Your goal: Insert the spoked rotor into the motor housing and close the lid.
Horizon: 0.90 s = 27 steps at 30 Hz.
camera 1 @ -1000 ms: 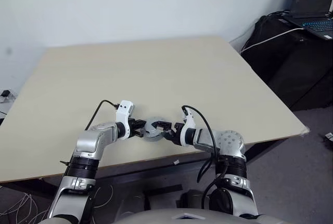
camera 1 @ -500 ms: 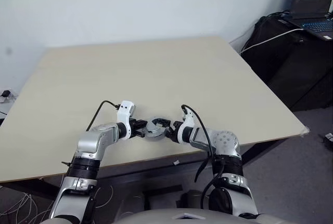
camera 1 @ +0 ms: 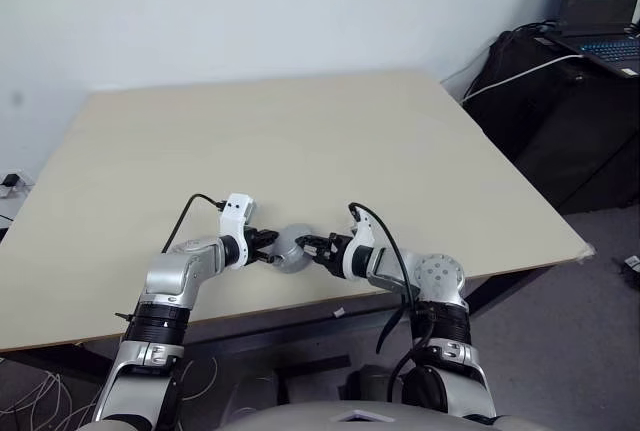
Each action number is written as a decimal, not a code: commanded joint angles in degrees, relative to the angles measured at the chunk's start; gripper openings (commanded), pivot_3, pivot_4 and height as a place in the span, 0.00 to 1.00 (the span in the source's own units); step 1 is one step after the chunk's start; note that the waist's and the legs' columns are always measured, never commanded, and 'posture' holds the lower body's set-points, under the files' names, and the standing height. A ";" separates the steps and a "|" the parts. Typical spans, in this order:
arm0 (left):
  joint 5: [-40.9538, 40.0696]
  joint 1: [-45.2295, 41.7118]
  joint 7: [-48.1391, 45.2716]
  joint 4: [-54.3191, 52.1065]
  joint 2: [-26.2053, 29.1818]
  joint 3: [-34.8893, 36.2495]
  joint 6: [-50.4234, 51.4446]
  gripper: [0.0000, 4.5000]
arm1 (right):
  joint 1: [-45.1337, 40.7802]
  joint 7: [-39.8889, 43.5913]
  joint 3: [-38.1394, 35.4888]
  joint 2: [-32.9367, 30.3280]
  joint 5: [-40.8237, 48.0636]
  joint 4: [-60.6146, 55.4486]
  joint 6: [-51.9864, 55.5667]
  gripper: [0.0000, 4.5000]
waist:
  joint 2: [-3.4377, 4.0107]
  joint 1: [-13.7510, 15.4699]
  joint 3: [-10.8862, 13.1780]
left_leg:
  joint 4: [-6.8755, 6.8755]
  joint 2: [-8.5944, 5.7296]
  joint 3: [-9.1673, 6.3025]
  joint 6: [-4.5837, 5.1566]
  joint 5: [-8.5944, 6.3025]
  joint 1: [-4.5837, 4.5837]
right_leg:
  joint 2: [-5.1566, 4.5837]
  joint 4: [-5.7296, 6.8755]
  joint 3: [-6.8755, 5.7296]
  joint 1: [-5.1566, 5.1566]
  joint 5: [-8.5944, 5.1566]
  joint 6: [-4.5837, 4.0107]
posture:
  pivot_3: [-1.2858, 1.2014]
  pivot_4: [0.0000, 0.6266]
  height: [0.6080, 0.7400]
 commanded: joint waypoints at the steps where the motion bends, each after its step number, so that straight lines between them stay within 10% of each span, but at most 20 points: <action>1: -0.12 0.67 -0.85 1.47 -1.50 -3.02 1.09 0.00 | -0.10 0.84 2.41 7.80 3.66 -2.57 2.11 0.47 | 0.00 0.01 0.00 | 0.00 0.00 0.00 0.00 0.00 0.00 | 0.00 0.01 0.00 0.00 -0.01 0.01 | 0.52 0.00 1.00; 27: -5.71 1.97 4.29 -6.16 -7.95 8.33 -9.05 0.00 | 1.49 0.72 2.36 4.63 1.54 -1.21 0.56 0.47 | -0.10 -0.30 0.07 | 0.00 0.02 0.01 0.00 0.00 -0.03 | 0.02 0.00 0.01 -0.03 0.02 -0.03 | 0.52 0.00 1.00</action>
